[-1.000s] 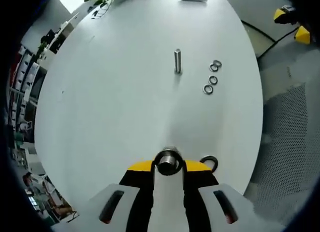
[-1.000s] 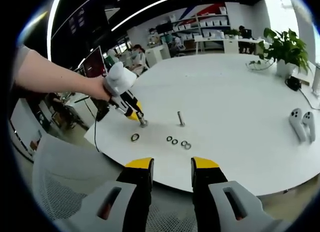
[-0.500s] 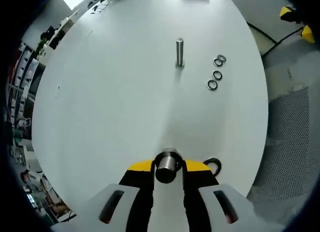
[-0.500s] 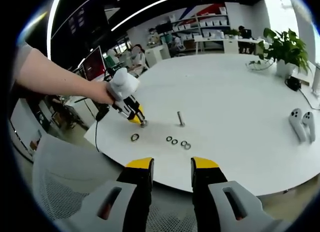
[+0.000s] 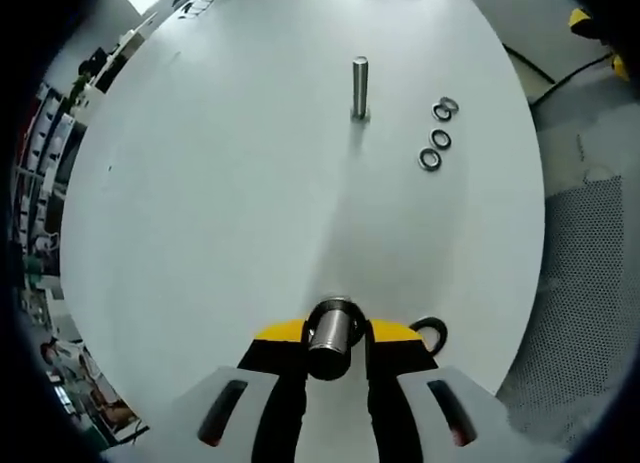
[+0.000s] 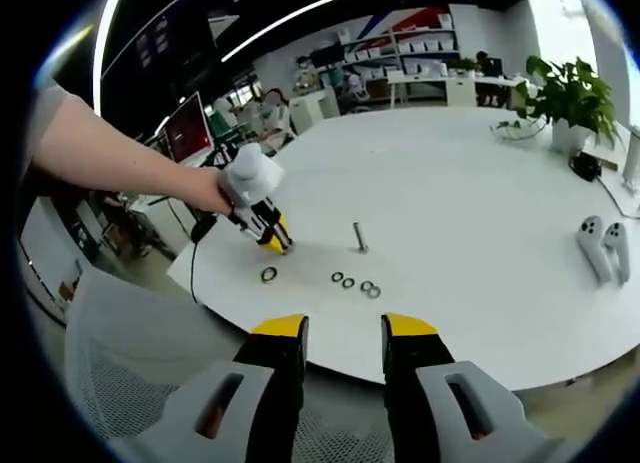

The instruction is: Place the washer onto the threaded stud by aligning its center hole with the stud, sliding it down to the base, and recovering from edge contact or off-axis alignment until the washer reaches the visible bottom stop.

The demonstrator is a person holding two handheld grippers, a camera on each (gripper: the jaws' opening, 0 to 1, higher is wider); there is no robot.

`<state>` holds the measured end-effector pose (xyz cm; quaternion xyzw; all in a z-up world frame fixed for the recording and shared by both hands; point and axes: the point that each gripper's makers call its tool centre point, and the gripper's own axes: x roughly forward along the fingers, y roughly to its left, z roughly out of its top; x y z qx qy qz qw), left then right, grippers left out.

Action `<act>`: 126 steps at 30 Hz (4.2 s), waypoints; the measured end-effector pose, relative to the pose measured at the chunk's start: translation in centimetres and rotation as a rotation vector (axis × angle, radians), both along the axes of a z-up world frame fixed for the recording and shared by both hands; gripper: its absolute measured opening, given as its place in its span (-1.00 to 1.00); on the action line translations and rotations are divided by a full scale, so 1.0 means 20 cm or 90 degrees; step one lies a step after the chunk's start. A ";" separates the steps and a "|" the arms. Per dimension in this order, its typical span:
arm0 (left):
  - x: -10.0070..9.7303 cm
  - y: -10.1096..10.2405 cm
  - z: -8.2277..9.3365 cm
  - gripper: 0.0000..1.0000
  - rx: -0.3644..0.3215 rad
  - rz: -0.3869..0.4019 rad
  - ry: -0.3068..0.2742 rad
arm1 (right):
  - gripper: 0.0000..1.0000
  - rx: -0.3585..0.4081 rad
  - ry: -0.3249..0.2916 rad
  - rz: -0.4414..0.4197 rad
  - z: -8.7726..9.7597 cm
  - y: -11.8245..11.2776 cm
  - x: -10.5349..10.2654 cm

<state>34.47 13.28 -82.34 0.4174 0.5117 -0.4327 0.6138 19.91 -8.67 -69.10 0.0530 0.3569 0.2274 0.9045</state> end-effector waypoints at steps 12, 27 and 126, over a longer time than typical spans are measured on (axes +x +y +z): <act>0.00 0.00 0.02 -0.58 -0.027 0.072 0.002 | -0.39 -0.001 0.001 0.001 0.00 0.00 0.00; -0.10 0.07 0.11 -0.49 -0.125 0.252 -0.005 | -0.39 0.001 0.001 0.013 0.00 0.01 -0.01; -0.30 0.09 -0.07 -0.50 -0.002 0.368 0.042 | -0.42 -0.006 0.010 0.025 -0.02 0.01 -0.01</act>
